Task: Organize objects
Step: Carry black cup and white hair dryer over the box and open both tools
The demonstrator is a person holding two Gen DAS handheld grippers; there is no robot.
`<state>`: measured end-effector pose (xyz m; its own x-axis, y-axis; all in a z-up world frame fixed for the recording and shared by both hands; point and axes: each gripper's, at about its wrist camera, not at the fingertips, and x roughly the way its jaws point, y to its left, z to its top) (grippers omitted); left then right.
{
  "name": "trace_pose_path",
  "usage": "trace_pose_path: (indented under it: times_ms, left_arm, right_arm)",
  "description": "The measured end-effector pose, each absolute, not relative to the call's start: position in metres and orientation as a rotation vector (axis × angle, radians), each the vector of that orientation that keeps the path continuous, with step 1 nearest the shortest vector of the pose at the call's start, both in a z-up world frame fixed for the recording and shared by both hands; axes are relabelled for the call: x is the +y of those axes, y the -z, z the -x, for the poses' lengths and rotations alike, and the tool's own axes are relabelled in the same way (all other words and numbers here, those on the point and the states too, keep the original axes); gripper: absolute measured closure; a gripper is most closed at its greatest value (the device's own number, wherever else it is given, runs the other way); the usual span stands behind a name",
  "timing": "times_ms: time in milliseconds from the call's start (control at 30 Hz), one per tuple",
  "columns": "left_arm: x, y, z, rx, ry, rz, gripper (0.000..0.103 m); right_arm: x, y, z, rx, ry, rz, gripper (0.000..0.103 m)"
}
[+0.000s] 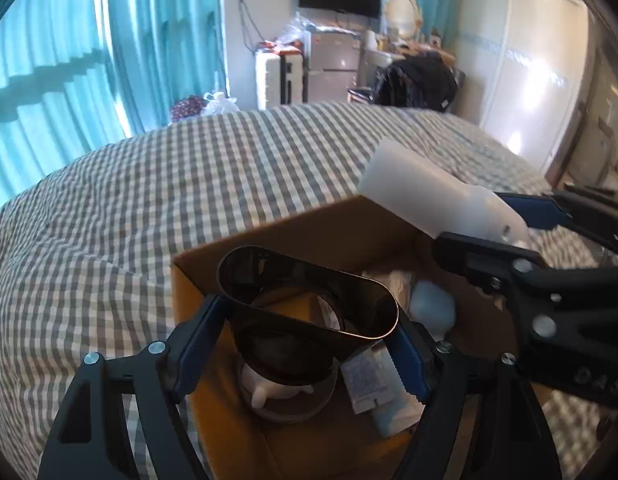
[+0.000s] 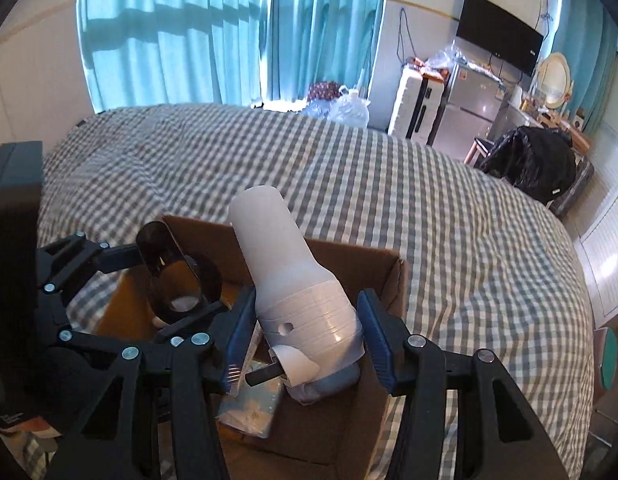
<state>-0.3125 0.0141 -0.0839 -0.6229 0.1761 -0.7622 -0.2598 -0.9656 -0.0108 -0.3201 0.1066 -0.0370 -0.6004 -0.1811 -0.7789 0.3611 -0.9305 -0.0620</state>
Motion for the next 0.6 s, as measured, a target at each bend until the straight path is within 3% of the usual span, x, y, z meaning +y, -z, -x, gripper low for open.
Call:
trace_pose_path:
  times_ms: [433, 533, 600]
  left_arm:
    - [0.023, 0.101, 0.310, 0.187, -2.577, 1.271, 0.022]
    - [0.023, 0.099, 0.308, 0.190, -2.593, 1.302, 0.009]
    - [0.023, 0.092, 0.305, 0.203, -2.613, 1.294, 0.009]
  right_arm:
    - [0.114, 0.061, 0.323, 0.217, 2.504, -1.290, 0.051]
    - [0.113, 0.051, 0.319, 0.232, 2.511, -1.272, 0.040]
    - [0.114, 0.041, 0.316, 0.233, 2.533, -1.254, 0.035]
